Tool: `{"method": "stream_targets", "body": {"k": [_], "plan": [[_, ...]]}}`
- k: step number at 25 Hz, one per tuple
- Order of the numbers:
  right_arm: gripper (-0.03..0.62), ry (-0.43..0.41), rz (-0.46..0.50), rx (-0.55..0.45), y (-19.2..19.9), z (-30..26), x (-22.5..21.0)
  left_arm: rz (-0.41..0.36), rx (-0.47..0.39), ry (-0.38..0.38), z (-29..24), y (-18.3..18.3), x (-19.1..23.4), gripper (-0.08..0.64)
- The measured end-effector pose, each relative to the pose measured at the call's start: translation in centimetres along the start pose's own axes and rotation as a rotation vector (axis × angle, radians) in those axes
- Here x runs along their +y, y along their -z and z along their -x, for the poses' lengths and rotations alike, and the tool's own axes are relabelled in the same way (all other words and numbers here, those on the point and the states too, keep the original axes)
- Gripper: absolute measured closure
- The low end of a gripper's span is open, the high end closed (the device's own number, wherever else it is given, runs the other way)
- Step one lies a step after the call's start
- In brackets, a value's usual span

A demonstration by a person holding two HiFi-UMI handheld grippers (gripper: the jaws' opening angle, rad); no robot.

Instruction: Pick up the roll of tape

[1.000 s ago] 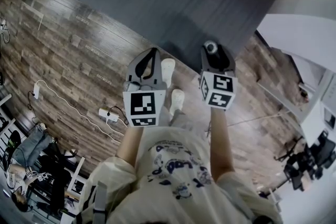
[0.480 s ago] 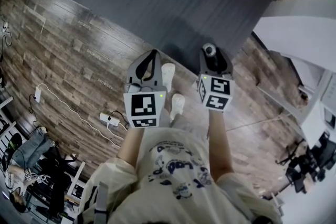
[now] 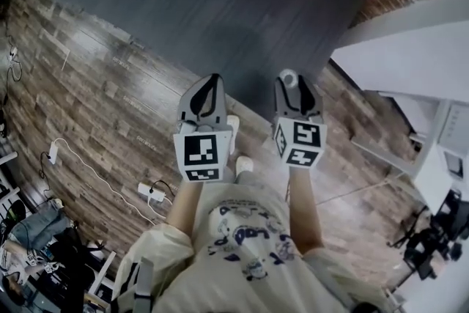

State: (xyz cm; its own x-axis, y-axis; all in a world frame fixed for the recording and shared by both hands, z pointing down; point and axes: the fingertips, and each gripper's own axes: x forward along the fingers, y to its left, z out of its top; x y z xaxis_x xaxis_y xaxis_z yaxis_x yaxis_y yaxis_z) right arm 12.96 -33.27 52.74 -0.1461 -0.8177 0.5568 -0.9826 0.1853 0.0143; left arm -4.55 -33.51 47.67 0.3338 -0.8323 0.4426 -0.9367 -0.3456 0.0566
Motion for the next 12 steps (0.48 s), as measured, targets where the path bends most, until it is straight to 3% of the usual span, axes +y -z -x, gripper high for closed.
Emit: {"method": "stream_targets", "body": {"k": [12], "plan": [[0.396, 0.015, 0.011, -0.214, -8.9, 5.0, -0.7, -0.035, -0.181, -0.039, 3.3, -8.6, -0.2, 0.559]]}}
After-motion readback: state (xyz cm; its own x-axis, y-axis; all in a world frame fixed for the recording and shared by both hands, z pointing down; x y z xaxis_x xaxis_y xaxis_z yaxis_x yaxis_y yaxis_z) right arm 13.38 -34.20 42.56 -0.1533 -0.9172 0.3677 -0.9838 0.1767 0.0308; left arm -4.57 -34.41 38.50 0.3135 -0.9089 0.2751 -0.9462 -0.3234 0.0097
